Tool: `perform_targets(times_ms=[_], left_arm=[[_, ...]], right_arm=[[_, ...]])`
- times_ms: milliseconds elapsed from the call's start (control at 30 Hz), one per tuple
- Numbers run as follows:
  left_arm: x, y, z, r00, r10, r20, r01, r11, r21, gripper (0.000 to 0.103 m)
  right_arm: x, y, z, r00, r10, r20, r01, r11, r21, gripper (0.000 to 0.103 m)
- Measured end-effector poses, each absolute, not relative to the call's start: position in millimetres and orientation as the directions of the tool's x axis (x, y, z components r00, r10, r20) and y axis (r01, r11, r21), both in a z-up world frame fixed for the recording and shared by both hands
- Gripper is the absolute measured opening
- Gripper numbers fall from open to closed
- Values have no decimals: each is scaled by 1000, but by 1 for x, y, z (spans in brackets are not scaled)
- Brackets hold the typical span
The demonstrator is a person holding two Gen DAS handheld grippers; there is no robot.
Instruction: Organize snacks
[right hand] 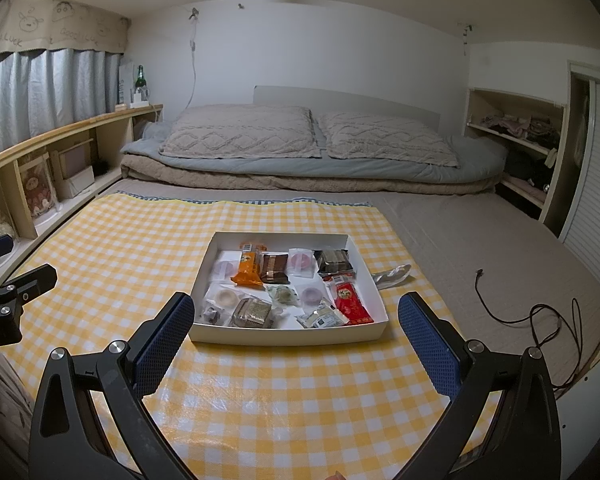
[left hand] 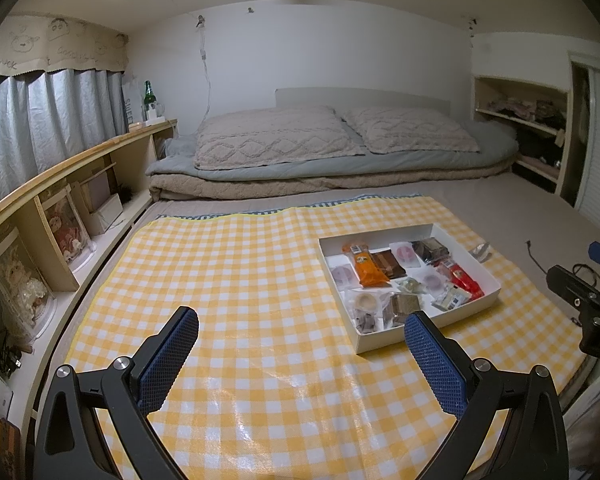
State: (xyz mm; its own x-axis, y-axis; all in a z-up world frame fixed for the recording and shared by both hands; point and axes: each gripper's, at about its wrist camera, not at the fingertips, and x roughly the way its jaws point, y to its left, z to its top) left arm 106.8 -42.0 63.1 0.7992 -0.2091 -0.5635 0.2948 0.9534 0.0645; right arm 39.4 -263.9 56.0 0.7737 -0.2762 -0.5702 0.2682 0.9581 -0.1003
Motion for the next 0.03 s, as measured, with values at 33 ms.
perform_targets(times_ms=[33], left_arm=[[108,-43,63,799,-208,-564,293,954,64,103]], right_arm=[[39,-264,56,773,-277,-570,269,958,-100,103]])
